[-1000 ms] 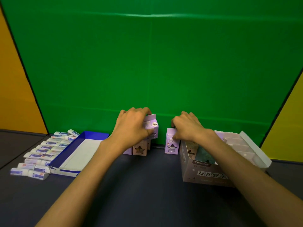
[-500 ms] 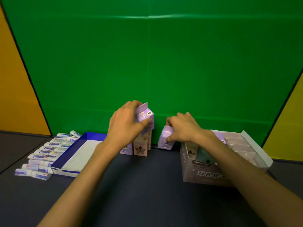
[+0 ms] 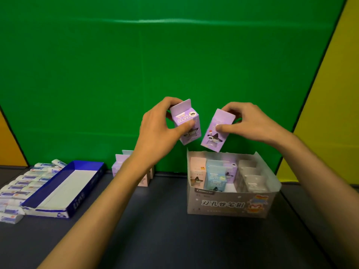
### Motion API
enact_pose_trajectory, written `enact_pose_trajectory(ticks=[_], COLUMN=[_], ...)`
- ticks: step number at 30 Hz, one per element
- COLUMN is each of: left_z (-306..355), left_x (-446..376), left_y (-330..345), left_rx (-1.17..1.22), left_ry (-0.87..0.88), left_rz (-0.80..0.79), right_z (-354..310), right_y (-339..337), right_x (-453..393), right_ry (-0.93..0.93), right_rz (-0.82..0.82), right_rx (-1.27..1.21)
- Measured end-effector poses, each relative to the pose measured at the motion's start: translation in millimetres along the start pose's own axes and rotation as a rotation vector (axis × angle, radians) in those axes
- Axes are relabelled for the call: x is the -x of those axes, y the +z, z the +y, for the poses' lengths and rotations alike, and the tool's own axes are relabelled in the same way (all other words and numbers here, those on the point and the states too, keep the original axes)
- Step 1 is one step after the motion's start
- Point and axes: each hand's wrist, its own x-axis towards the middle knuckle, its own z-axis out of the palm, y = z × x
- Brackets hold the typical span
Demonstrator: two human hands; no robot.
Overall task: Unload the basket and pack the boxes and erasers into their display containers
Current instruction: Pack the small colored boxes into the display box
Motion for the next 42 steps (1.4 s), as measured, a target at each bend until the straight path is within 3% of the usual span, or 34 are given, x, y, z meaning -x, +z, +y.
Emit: enact_pose_trajectory(ticks=[10, 20, 32, 42], left_z=[26.4, 46.1, 50.7, 36.4], left_x=[4.3, 11.8, 16.0, 20.4], left_y=[48.9, 60.1, 63.8, 95.4], left_rx=[0.002, 0.015, 0.021, 0.047], left_ry=[0.021, 0.037, 0.036, -0.025], left_rz=[-0.107, -0.138, -0.182, -0.453], right_z=[48.4, 65.7, 83.3, 102.0], right_y=[-12.6, 2.5, 15.3, 38.8], right_x=[26.3, 31.3, 28.9, 40.2], right_ry=[-0.031, -0.036, 0.033, -0.012], right_rz=[-0.107, -0.231, -0.250, -0.270], right_rx=[0.216, 0.208, 0.171, 0.375])
